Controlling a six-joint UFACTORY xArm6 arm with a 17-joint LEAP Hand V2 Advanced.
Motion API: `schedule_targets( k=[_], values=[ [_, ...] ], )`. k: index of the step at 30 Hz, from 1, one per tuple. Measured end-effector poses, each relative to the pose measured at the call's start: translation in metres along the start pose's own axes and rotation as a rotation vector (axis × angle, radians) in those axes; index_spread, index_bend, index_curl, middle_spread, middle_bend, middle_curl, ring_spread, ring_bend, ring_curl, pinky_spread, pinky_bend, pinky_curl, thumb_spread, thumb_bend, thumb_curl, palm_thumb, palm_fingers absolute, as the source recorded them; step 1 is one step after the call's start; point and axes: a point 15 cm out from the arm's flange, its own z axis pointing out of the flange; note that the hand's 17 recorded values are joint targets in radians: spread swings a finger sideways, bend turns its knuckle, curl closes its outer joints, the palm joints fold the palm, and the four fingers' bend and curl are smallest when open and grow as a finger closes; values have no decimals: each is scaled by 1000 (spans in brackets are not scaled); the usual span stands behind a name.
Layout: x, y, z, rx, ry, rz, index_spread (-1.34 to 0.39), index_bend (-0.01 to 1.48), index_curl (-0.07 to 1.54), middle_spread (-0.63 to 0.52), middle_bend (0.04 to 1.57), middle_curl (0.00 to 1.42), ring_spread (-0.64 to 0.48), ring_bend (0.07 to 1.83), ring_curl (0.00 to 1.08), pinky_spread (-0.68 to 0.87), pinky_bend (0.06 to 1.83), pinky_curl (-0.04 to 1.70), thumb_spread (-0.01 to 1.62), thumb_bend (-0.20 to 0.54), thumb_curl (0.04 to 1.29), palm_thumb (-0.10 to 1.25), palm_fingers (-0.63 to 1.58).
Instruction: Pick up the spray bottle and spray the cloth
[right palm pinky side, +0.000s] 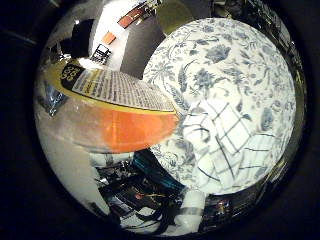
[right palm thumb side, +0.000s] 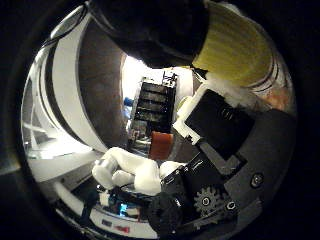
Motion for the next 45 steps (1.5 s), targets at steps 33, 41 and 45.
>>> schedule_targets(
  k=[33,41,45],
  values=[
    [113,21,104,-307,-20,85,-281,661,700,-105,1179,559,-182,1343,561,-358,1044,939,793,-43,641,850,936],
    [112,25,108,-358,11,41,-419,316,597,-164,895,513,-230,1186,501,-387,874,811,905,-25,591,847,348],
    [107,21,104,-350,18,34,-417,359,566,-147,825,495,-203,998,440,-149,704,768,945,-28,561,821,160]
  ],
)
